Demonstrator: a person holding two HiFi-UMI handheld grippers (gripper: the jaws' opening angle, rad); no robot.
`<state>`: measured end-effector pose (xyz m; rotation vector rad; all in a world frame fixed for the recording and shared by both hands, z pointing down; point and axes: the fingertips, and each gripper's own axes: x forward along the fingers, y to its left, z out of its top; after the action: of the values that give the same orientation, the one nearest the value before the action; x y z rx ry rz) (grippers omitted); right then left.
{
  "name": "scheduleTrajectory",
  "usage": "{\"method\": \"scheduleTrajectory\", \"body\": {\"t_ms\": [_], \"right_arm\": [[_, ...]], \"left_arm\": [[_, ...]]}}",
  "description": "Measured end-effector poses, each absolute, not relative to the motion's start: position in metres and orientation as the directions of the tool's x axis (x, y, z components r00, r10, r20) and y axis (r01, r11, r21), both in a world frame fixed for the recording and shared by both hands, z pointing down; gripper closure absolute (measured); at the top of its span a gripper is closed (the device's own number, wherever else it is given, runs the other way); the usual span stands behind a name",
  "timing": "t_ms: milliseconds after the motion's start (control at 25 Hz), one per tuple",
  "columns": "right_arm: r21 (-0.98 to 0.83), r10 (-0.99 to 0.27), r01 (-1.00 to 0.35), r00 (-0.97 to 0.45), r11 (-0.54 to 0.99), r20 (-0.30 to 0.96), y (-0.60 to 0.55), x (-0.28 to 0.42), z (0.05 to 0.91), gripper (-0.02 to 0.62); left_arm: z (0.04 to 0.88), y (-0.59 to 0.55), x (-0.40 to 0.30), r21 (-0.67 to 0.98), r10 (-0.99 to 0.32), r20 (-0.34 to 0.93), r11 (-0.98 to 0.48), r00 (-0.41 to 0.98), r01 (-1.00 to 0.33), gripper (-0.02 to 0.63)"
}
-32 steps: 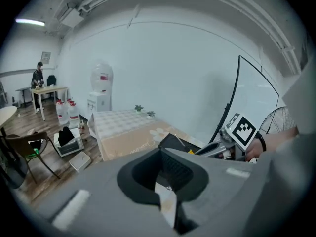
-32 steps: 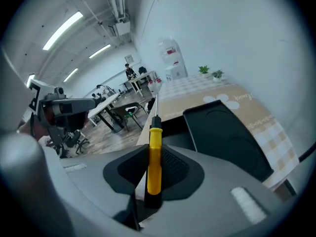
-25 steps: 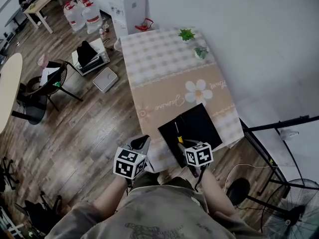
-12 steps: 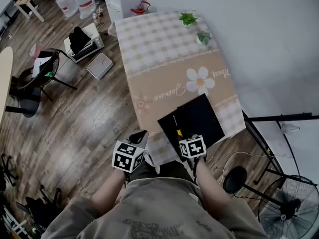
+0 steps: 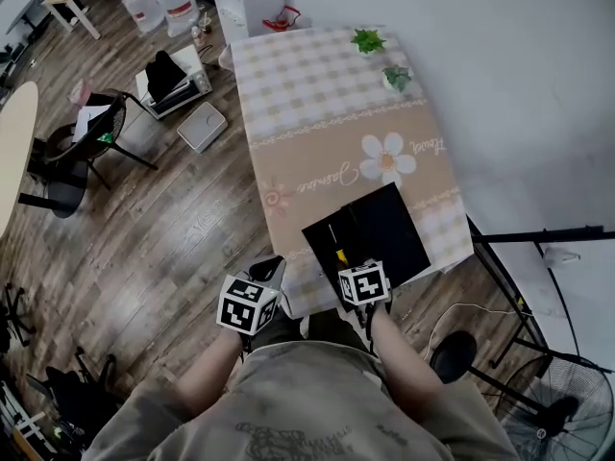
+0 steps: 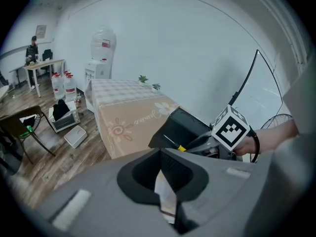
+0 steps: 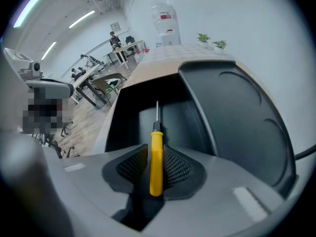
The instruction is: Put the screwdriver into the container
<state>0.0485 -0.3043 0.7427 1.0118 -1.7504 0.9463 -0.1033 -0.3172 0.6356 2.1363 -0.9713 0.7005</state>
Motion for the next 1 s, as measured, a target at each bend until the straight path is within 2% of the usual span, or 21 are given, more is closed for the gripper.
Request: {"method": "scheduleTrajectory", "body": {"t_ms": [240, 520, 880, 1000], "right_arm": [[-0.210, -0.299, -0.875, -0.361, 0.436, 0.883, -0.318, 0.040, 0.710, 0.468], [-0.204, -0.424, -0.821, -0.469, 0.533, 0.775, -0.348, 0.037, 0.623, 0.486], [-0.163, -0.605, -0.760, -0.610, 0.629, 0.512, -0.374, 0.027, 0.475, 0.519], [-0.154, -0.667, -0.761, -0.633, 0.631, 0.393, -0.375, 0.028, 0.422, 0.551]], "left_arm": [[0.621, -0.321, -0.102, 0.326, -0.483, 0.682, -0.473, 0.550, -0.819, 0.606], [0.579, -0.338, -0.100, 0.279, -0.571, 0.628, -0.469, 0.528, -0.838, 0.606], [0.469, -0.368, -0.105, 0.159, -0.727, 0.458, -0.499, 0.511, -0.852, 0.606], [0.430, -0.373, -0.104, 0.145, -0.759, 0.392, -0.507, 0.520, -0.849, 0.606]]}}
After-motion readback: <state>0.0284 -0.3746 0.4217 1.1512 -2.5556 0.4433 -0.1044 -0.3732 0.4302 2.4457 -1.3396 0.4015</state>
